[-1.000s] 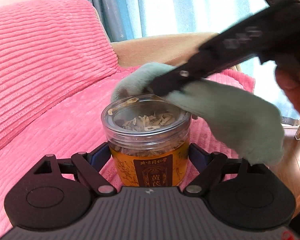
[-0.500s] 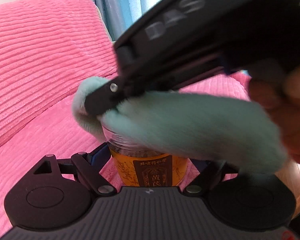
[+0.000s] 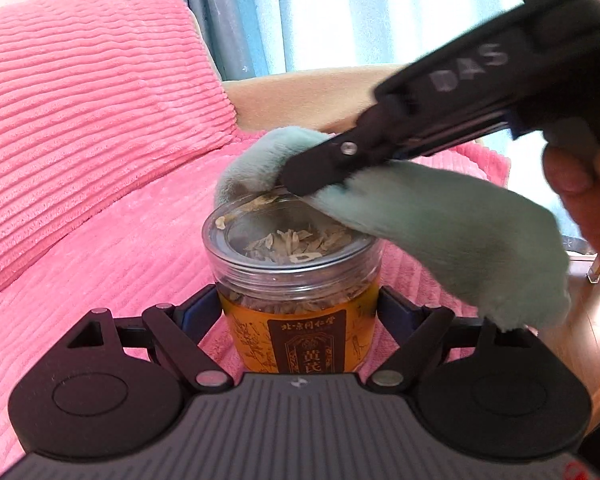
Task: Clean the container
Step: 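Hold the jar in the left tool while the right tool wipes its lid rim with the cloth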
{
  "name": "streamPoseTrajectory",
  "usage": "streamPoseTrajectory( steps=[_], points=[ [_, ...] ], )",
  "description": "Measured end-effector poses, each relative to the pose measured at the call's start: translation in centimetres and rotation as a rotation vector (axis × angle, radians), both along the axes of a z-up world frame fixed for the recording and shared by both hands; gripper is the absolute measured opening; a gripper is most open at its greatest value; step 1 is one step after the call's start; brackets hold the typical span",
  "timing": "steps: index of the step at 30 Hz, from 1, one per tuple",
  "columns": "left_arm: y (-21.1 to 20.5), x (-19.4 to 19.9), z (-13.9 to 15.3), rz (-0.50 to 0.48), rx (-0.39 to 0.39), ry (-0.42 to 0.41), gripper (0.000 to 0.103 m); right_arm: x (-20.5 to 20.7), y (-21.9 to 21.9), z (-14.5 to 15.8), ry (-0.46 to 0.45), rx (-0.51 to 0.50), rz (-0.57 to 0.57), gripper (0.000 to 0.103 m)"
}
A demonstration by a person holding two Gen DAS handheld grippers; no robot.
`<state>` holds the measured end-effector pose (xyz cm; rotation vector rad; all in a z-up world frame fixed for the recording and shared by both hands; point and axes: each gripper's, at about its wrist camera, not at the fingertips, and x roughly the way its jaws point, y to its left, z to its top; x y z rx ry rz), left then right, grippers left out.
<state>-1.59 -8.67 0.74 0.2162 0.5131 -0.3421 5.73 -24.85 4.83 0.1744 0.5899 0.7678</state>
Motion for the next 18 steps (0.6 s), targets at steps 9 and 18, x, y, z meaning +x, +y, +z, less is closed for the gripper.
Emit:
streamPoseTrajectory(
  steps=[9, 18],
  points=[
    [0.7, 0.2, 0.2, 0.009, -0.008, 0.005, 0.084, -0.7, 1.9, -0.2, 0.025, 0.048, 0.076, 0.007],
    [0.6, 0.8, 0.1, 0.011, -0.002, 0.003, 0.084, 0.9, 3.4, -0.5, -0.017, 0.038, 0.011, 0.006]
  ],
)
